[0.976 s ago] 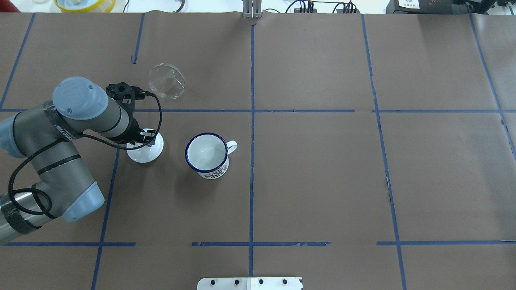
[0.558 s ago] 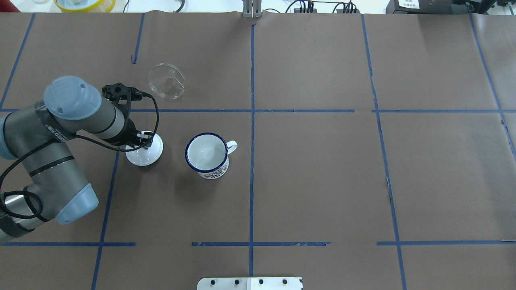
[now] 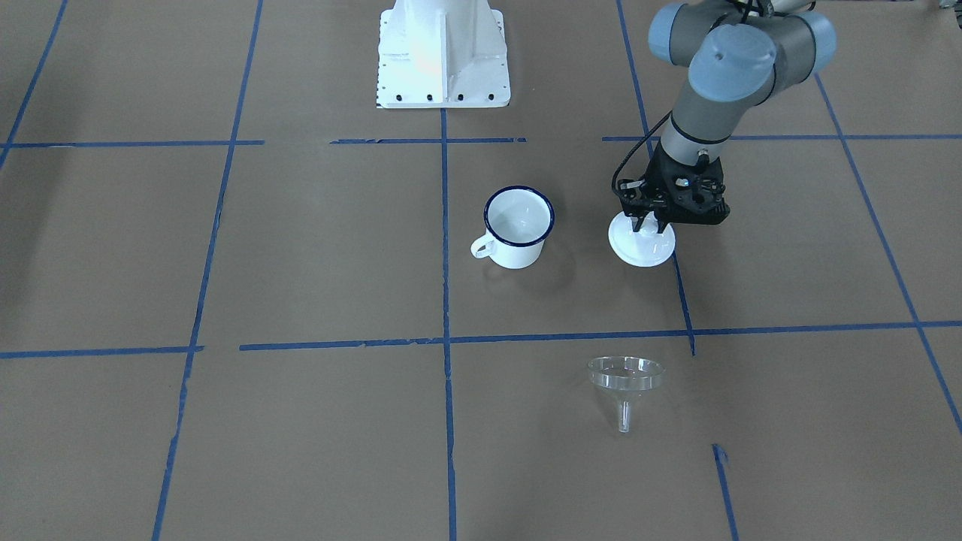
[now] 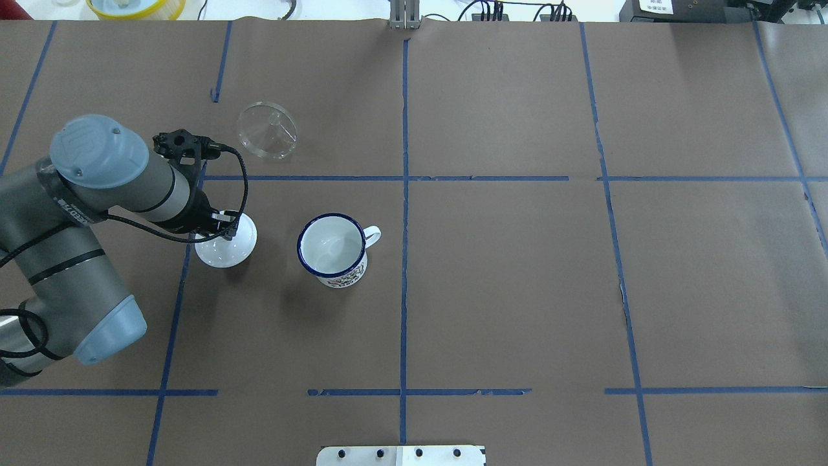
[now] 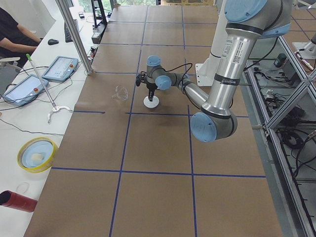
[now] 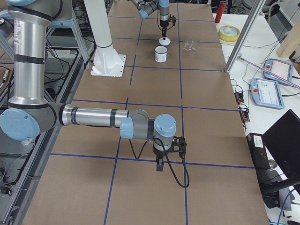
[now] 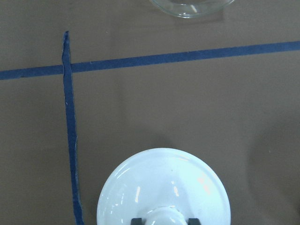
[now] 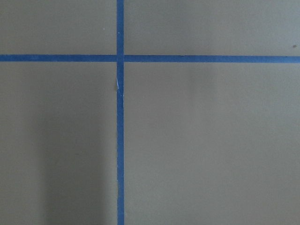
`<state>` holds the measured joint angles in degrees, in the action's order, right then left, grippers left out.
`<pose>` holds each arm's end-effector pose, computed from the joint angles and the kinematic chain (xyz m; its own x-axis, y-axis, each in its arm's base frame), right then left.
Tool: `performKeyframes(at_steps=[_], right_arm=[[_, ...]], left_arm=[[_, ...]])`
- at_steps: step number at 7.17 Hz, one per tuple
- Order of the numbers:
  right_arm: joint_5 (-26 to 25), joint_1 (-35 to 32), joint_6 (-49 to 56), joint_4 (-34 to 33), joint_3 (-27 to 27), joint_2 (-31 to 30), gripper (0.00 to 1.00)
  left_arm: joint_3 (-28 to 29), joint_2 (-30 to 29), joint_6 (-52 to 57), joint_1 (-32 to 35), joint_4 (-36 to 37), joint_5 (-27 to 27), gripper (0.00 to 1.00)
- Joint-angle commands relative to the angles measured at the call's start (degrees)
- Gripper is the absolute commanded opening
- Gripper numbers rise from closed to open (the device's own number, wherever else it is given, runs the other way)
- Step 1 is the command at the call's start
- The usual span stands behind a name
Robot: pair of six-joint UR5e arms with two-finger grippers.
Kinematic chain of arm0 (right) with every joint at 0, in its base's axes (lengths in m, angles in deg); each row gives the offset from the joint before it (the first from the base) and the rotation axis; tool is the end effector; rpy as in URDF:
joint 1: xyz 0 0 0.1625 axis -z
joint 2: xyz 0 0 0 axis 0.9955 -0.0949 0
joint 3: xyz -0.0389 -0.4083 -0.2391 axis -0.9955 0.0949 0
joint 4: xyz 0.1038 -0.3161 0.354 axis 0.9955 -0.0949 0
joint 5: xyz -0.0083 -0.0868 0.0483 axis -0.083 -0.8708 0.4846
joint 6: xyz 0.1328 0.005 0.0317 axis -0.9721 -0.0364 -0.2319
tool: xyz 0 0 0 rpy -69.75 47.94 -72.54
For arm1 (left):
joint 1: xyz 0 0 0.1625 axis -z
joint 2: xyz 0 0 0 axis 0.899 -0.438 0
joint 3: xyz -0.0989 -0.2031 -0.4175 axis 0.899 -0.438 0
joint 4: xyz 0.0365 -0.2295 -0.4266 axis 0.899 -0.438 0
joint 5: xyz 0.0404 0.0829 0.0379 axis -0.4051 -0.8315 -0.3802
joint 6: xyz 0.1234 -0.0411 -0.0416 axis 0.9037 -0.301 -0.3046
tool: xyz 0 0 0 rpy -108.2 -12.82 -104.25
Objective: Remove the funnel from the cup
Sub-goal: 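Grasp the lid knob with the left gripper and lift it, then carry the white lid over the mug with the left gripper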
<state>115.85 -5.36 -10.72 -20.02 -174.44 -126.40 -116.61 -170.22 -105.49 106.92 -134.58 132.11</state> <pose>0.0425 -0.5141 0.7489 0.7522 0.0161 0.6588 -0.0031 0.9998 -0.0209 0.4300 -0.5092 0.3415 0.7237 0.0934 -0.6837 0.0087 0.9895 0.1443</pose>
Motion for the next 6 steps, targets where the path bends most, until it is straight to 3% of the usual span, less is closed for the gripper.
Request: performKeyframes(at_steps=[1, 3, 6], right_arm=[[0.0, 0.0, 0.0, 0.0, 0.0, 0.0, 1.00], [0.0, 0.0, 0.0, 0.0, 0.0, 0.0, 1.00], [0.0, 0.0, 0.0, 0.0, 0.0, 0.0, 1.00]], left_arm=[[-8.0, -5.0, 1.8, 3.1, 16.8, 2.1, 0.00], [-8.3, -13.3, 0.4, 3.6, 25.1, 6.4, 0.00], [-0.8, -21.8, -9.9, -1.8, 24.5, 6.4, 0.00]])
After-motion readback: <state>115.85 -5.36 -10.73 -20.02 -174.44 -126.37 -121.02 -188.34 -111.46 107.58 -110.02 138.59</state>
